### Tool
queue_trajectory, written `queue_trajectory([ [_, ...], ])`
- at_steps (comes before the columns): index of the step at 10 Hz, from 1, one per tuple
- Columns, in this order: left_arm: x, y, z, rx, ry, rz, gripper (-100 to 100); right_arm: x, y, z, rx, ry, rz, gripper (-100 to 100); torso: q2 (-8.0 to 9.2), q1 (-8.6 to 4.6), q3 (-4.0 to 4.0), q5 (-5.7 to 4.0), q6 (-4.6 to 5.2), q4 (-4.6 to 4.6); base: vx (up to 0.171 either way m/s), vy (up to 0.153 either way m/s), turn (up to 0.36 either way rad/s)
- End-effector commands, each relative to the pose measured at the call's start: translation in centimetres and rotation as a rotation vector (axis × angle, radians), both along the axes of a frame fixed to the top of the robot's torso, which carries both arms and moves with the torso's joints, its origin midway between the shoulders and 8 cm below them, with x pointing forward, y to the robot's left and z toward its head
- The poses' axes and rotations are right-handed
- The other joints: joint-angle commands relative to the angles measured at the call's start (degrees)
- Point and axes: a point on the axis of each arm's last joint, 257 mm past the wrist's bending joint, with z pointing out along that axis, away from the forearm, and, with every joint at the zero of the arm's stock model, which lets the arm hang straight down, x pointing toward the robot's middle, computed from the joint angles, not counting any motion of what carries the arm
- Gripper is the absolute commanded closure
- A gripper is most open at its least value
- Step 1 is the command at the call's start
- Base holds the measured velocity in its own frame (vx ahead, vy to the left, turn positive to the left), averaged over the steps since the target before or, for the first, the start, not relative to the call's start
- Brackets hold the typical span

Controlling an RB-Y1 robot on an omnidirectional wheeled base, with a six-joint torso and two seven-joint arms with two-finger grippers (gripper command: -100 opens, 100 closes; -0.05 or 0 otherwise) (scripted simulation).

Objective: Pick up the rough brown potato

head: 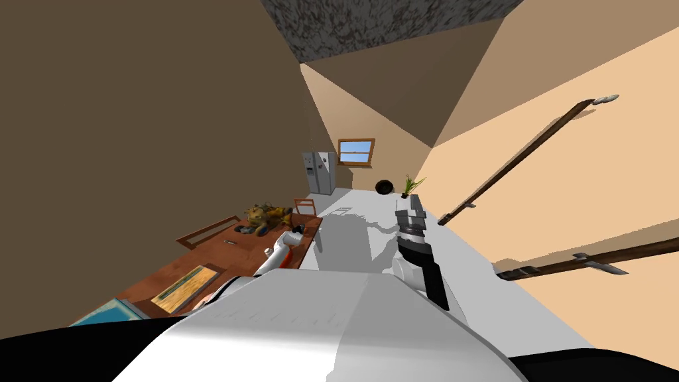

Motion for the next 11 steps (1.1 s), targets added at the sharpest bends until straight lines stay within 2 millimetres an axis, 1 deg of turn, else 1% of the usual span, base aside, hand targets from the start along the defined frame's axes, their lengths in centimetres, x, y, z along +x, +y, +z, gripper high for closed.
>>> queue_trajectory([
  [1,0.1,0.3,0.7,0.0,-0.019,0.009,-100,0.0,0.0,0.0,0.0,0.0,0.0,0,0.0,0.0,0.0,0.0,0.0,0.0,0.022,0.033,-0.05],
  [2,-1.9,1.1,-0.1,0.004,0.005,0.04,-100,0.0,0.0,0.0,0.0,0.0,0.0,0,0.0,0.01,0.0,0.0,-0.01,0.01,0.024,0.033,-0.1],
  [3,-1.0,0.9,0.9,0.004,-0.022,0.033,-100,0.0,0.0,0.0,0.0,0.0,0.0,0,0.0,0.02,0.0,0.0,-0.01,0.0,0.013,0.034,-0.079],
  [4,-3.1,1.8,-0.2,0.009,0.009,0.066,-100,0.0,0.0,0.0,0.0,0.0,0.0,0,0.02,0.01,0.01,0.0,0.0,0.01,0.017,0.039,-0.134],
  [5,-2.1,1.5,1.1,0.009,-0.026,0.059,-100,0.0,0.0,0.0,0.0,0.0,0.0,0,0.03,0.03,0.01,0.0,0.0,0.01,0.015,0.031,-0.063],
  [6,-2.4,1.6,0.8,0.009,-0.013,0.057,-100,0.0,0.0,0.0,0.0,0.0,0.0,0,0.02,0.0,0.01,0.0,-0.01,0.01,0.005,0.011,-0.004],
  [7,-2.3,1.6,0.9,0.008,-0.015,0.058,100,0.0,0.0,0.0,0.0,0.0,0.0,0,0.03,-0.07,0.02,-0.01,-0.01,0.01,0.0,0.0,0.0],
  [8,-2.5,1.6,0.7,0.008,-0.01,0.06,100,0.0,0.0,0.0,0.0,0.0,0.0,0,0.03,-0.11,0.05,-0.06,0.04,0.09,0.0,0.0,0.0],
  [11,-2.4,1.6,0.9,0.008,-0.014,0.059,100,0.0,0.0,0.0,0.0,0.0,0.0,0,0.04,-0.13,0.03,-0.04,0.01,0.03,0.0,0.0,0.0],
])
